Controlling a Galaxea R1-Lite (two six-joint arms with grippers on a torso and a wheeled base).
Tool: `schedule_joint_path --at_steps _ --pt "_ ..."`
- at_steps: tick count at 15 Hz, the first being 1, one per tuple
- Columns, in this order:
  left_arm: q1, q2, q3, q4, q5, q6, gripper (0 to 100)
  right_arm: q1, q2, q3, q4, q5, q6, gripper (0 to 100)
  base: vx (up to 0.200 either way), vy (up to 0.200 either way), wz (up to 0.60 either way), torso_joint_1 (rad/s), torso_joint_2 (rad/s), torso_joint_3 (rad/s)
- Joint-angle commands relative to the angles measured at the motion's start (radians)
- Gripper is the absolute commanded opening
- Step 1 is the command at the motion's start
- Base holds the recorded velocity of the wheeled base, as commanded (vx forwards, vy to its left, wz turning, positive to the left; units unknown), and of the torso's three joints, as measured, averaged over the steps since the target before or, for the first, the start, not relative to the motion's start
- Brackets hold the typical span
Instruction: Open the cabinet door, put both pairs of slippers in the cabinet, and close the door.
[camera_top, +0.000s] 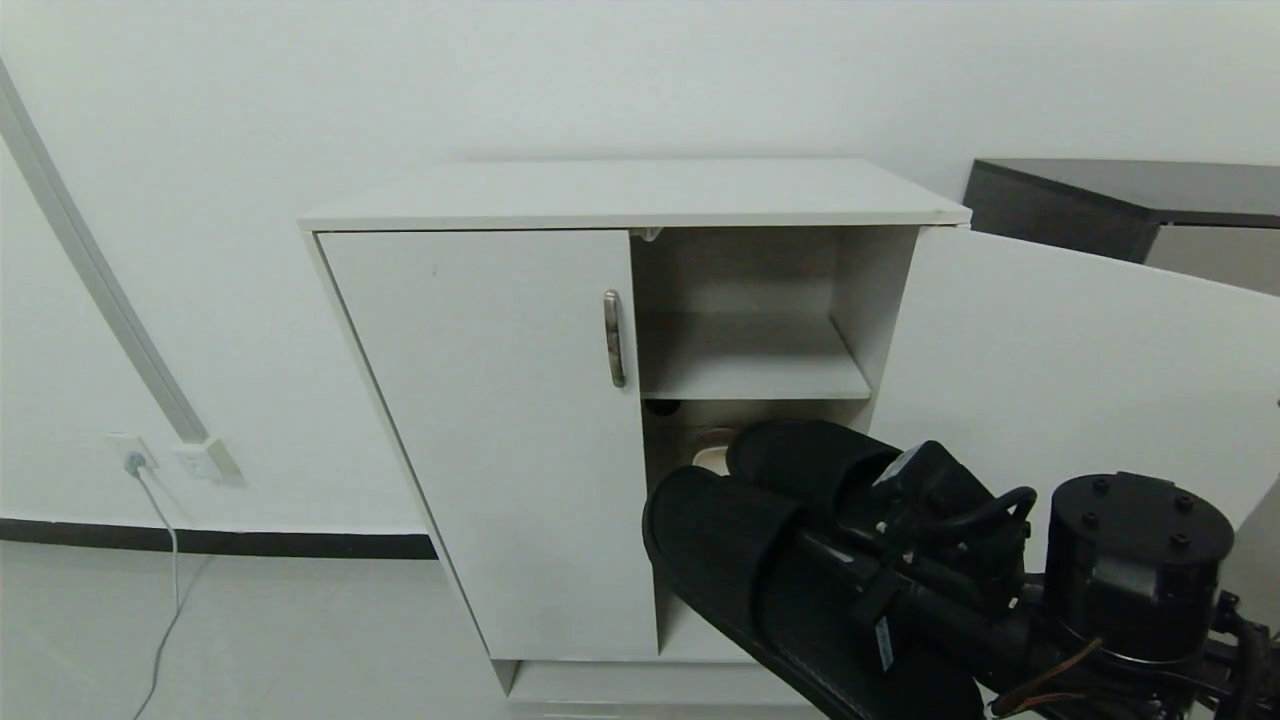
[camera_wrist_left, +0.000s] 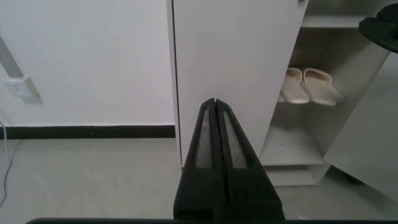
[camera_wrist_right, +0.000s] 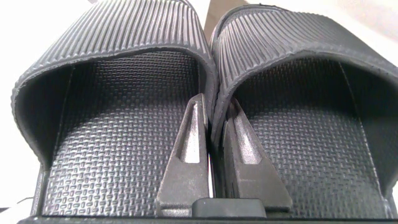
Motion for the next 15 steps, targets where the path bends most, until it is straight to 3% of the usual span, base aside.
schedule_joint_path --at_steps 1,3,15 --pt "0.0 0.001 0.0 0.0 0.0 0.0 0 -0.001 0.0 0.002 0.0 -0.001 -0.001 0 0.0 0.0 0.0 -0.041 0.44 0.393" --pt "0.0 0.001 0.0 0.0 0.001 0.0 0 -0.001 0.001 0.002 0.0 0.0 -0.001 0 0.0 0.0 0.0 -0.019 0.36 0.332" --pt "0.0 0.001 0.0 0.0 0.001 0.0 0 0.001 0.001 0.017 0.0 0.002 -0.002 0 0.0 0.0 0.0 0.0 0.0 0.0"
